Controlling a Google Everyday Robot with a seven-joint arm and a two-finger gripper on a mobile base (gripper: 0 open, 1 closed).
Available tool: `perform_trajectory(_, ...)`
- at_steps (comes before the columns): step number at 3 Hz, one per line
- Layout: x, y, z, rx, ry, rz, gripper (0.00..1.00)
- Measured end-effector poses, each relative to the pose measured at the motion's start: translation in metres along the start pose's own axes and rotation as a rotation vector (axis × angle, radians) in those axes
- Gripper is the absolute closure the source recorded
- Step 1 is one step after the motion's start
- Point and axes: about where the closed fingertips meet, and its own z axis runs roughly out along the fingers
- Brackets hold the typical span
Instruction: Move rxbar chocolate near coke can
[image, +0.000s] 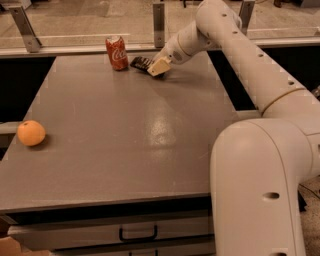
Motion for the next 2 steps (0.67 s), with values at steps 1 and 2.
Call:
perform_trajectory(1,-0.0052,0.0048,0.0064,-0.022,-0.006,-0.009,0.12)
perform_trajectory(2,-0.0129,0.0090,0.0080,-0.038,-0.019,-0.024,0.00)
